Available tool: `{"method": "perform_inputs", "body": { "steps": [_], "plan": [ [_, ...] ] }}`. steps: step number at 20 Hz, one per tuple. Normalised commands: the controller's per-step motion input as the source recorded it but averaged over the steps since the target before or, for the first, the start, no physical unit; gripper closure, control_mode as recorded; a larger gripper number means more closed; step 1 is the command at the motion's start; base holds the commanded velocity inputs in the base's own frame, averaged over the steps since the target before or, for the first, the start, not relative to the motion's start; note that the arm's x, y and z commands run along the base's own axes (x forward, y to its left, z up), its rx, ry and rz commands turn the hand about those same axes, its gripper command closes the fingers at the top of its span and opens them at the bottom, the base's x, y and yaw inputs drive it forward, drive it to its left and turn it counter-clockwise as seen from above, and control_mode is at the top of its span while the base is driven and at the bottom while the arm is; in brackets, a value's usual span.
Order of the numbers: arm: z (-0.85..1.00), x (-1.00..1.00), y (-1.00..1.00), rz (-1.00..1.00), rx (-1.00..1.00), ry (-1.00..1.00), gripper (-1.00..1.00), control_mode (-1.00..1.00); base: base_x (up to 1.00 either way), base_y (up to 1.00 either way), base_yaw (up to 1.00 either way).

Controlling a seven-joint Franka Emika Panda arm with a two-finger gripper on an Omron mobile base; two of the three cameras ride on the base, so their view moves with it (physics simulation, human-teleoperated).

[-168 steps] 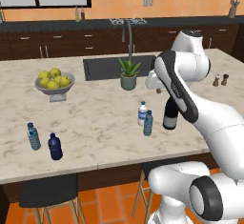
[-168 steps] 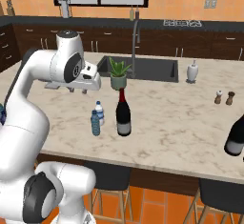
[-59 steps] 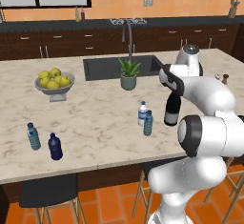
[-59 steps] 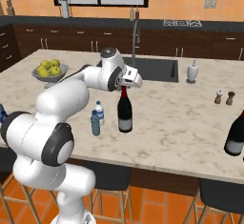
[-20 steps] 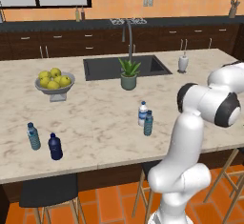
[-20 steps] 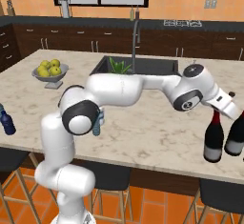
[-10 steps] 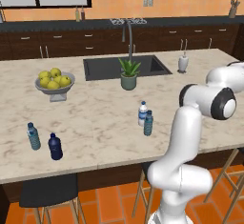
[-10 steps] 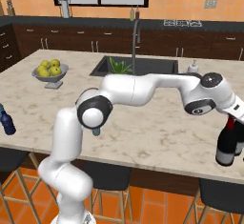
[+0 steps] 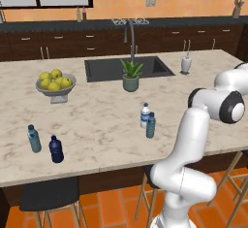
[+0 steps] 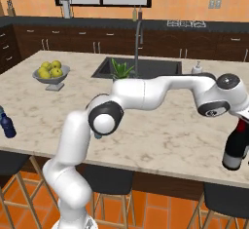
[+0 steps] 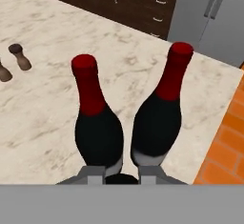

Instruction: Move the plastic bottles in the middle to the plastics group, and the glass bottles in the middle to the glass group.

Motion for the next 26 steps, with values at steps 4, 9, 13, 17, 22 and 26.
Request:
{"method": "perform_inputs", "body": {
  "steps": [4, 9, 13, 17, 22, 26],
  "plan": [
    [-0.49, 0.21, 0.00, 0.00, 0.00, 0.00, 1.00, -1.00, 0.00, 0.00, 0.00],
    [-0.51, 0.07, 0.00, 0.00, 0.00, 0.00, 1.00, -1.00, 0.00, 0.00, 0.00],
    [0.00, 0.00, 0.00, 0.00, 0.00, 0.00, -1.00, -1.00, 0.00, 0.00, 0.00],
    [0.00, 0.00, 0.00, 0.00, 0.00, 0.00, -1.00, -1.00, 0.00, 0.00, 0.00],
    [0.06, -0.11, 0.02, 0.00, 0.00, -0.06, -1.00, -1.00, 0.00, 0.00, 0.00],
    [0.19, -0.71, 0.43, 0.00, -0.03, -0.15, -1.00, -1.00, 0.00, 0.00, 0.00]
  ]
}}
